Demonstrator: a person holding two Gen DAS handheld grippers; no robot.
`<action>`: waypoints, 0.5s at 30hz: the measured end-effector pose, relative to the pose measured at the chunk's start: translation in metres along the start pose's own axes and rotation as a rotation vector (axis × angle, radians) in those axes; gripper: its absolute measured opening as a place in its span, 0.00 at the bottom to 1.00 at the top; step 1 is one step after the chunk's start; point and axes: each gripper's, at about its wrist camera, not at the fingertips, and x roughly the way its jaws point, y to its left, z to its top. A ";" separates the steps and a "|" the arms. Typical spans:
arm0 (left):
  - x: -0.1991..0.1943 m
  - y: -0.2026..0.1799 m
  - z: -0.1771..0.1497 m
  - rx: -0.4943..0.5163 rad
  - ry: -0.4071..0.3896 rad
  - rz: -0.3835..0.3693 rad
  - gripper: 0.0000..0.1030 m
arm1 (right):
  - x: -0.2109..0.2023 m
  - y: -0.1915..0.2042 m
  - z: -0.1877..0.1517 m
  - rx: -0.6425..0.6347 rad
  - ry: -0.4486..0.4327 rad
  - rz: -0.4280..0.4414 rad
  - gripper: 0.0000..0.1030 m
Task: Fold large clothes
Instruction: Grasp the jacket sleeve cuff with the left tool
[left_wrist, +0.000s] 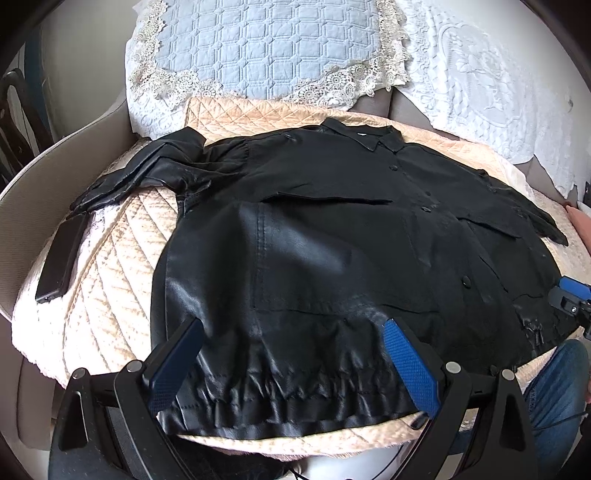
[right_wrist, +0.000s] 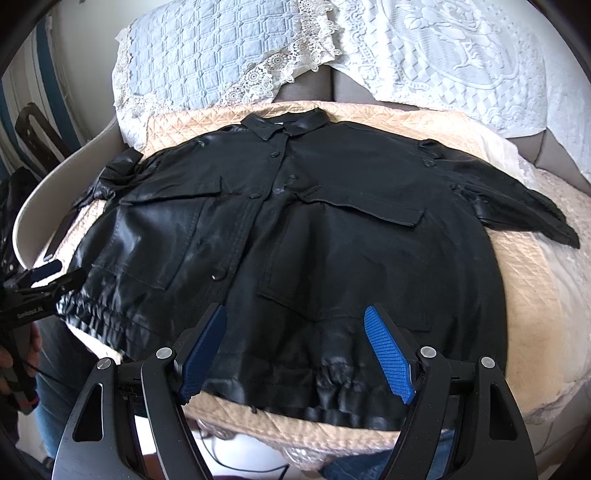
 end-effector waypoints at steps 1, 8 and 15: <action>0.002 0.003 0.002 -0.001 -0.005 0.003 0.96 | 0.002 0.001 0.003 0.008 0.000 0.010 0.75; 0.019 0.042 0.036 -0.060 -0.038 0.031 0.96 | 0.023 0.021 0.030 -0.021 0.003 0.062 0.75; 0.046 0.130 0.081 -0.219 -0.086 0.127 0.96 | 0.048 0.052 0.050 -0.121 0.021 0.101 0.75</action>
